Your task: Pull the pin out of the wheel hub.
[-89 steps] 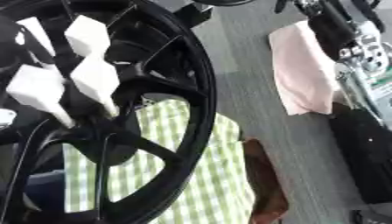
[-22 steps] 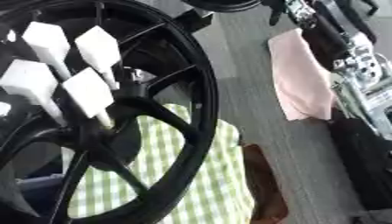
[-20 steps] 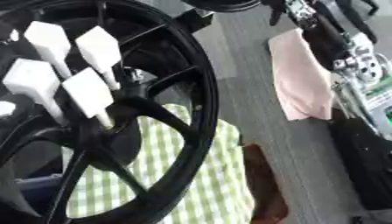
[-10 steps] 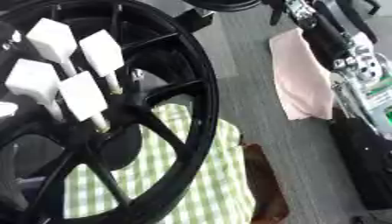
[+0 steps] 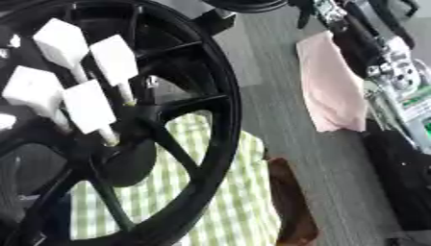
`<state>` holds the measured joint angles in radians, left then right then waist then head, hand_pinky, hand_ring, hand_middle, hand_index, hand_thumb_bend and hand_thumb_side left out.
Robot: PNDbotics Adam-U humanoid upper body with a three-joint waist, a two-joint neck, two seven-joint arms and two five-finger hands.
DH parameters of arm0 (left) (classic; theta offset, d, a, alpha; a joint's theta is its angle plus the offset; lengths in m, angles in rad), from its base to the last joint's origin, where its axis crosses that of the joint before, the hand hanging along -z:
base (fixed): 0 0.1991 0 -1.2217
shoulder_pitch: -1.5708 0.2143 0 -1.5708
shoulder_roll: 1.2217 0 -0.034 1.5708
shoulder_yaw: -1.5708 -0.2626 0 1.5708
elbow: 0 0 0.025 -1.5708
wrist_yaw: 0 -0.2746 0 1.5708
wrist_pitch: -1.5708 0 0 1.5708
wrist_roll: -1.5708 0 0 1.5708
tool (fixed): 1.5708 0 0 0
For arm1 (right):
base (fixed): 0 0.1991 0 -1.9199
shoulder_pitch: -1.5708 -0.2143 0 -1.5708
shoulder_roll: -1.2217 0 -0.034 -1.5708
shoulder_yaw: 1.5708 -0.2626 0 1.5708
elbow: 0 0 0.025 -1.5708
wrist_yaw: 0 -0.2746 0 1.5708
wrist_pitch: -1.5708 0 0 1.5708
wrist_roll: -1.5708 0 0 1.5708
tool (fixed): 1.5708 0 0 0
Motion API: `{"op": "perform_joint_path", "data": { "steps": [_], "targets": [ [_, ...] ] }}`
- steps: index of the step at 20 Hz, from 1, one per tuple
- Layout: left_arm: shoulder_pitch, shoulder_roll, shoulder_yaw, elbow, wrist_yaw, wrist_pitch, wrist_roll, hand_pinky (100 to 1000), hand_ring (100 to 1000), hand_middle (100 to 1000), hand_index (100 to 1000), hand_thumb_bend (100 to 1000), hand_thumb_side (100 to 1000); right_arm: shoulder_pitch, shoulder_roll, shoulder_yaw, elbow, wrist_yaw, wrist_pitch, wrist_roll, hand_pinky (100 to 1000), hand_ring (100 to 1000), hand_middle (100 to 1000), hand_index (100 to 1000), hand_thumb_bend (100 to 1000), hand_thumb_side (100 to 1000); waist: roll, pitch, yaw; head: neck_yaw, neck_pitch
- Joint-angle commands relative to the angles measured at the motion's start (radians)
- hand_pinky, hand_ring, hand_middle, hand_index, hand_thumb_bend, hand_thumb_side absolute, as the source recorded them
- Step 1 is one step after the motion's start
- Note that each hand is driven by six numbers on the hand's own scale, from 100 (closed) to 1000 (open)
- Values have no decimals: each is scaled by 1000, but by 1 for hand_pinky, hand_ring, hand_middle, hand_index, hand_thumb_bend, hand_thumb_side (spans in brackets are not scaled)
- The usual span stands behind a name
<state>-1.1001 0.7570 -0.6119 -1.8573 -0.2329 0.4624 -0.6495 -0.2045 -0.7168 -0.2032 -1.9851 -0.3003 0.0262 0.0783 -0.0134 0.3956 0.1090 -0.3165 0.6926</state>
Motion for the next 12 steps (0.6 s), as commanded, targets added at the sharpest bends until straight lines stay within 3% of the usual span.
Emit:
{"op": "perform_joint_path", "data": {
  "steps": [1, 12],
  "targets": [
    [-19, 33, 38, -36, 18, 2, -9, 608, 202, 123, 315, 237, 100, -4, -23, -14, -15, -1, -3, -2, 947, 941, 386, 633, 100, 719, -1, -32, 0, 2, -3],
    [-24, 47, 58, -67, 46, 1, -16, 594, 173, 100, 272, 248, 100, -2, -23, -15, -15, -3, -8, -4, 947, 941, 387, 634, 100, 716, -4, -36, 2, 6, -6]
  ]
}}
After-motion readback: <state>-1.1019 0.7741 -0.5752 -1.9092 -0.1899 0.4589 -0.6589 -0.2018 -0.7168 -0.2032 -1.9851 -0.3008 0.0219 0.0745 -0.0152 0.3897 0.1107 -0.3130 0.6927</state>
